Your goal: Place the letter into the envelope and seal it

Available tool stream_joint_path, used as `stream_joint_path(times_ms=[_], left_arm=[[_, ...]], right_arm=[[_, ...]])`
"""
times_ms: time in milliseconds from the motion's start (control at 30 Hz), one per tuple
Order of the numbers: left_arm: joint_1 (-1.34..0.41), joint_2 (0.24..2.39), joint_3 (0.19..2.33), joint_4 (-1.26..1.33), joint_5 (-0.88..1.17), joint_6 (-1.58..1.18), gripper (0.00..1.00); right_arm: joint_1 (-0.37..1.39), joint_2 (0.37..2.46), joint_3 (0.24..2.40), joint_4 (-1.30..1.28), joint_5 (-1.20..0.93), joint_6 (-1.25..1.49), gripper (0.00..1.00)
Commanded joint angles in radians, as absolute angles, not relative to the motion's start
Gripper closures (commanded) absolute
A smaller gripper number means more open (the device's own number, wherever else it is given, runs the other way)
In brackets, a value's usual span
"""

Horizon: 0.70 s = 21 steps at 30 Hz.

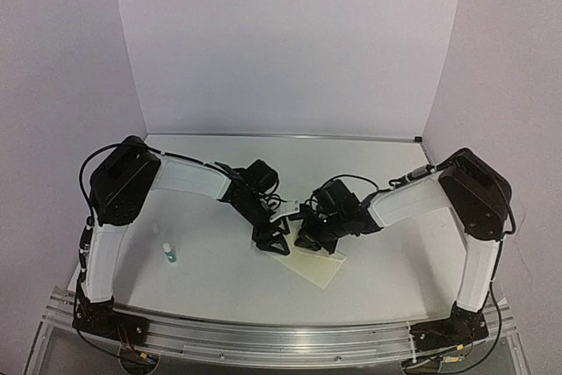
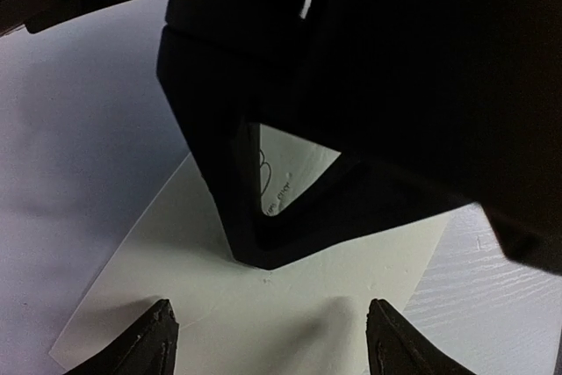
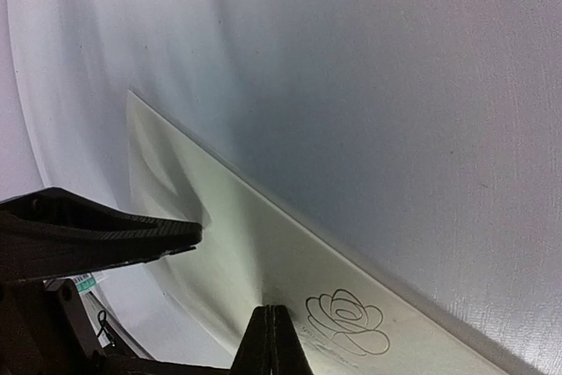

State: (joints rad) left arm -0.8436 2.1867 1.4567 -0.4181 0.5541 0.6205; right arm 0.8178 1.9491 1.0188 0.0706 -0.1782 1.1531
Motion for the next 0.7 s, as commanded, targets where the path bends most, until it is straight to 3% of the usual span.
stream_joint_path(times_ms=[0,367,667], left_arm=[[-0.856,2.346,1.361,-0.647,0.394,0.570,0.27],[-0.848,2.345,1.356,-0.644,0.376,0.563,0.28],[-0.847,2.347,1.354,-0.649,0.372,0.560,0.28]], right_arm=[[0.841,2.033,1.084,0.043,-0.206,1.147,1.00],[0.848,1.845,0.778,0.049,-0.167,1.233,1.00],[0.848,1.935,0.913,0.037,-0.178,1.194,1.00]])
